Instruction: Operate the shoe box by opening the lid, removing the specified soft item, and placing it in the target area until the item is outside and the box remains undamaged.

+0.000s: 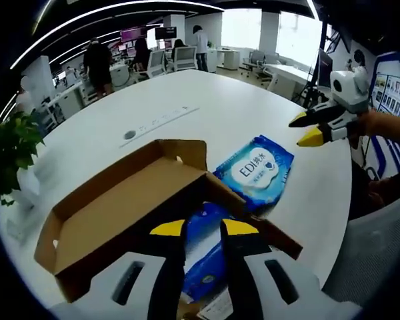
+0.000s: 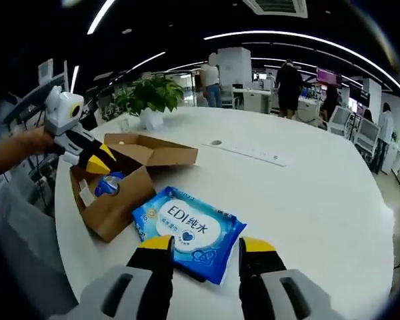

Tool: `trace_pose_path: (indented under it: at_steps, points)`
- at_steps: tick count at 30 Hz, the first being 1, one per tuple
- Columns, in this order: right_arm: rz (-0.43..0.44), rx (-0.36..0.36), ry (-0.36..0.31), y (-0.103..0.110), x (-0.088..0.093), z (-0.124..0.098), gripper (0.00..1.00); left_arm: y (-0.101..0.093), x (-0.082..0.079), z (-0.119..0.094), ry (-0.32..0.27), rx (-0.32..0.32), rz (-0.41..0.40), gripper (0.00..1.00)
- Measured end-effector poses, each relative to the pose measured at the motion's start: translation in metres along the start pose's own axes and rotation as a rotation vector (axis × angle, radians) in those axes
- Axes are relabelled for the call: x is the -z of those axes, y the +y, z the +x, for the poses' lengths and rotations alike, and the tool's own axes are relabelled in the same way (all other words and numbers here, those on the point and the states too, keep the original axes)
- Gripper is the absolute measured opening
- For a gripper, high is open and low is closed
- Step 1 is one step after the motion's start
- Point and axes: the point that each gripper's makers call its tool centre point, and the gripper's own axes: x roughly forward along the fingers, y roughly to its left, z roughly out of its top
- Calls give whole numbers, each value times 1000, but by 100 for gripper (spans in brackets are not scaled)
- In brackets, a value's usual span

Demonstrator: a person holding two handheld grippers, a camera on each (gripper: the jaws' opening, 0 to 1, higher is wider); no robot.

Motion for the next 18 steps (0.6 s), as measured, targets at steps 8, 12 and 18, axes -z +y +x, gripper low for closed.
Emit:
trace_pose_path:
  at_steps: [8,12,18]
  points:
    - [-90,-46,10,20,-16,3,39,16,17,-9,25,-24,14,22]
    - [-144,-73,5,33,-26,6,40,21,24,-10,35,-29,30,23]
    - [-220,-112,-3,53,-41,13,40,26,32,-7,43,-32,65,23]
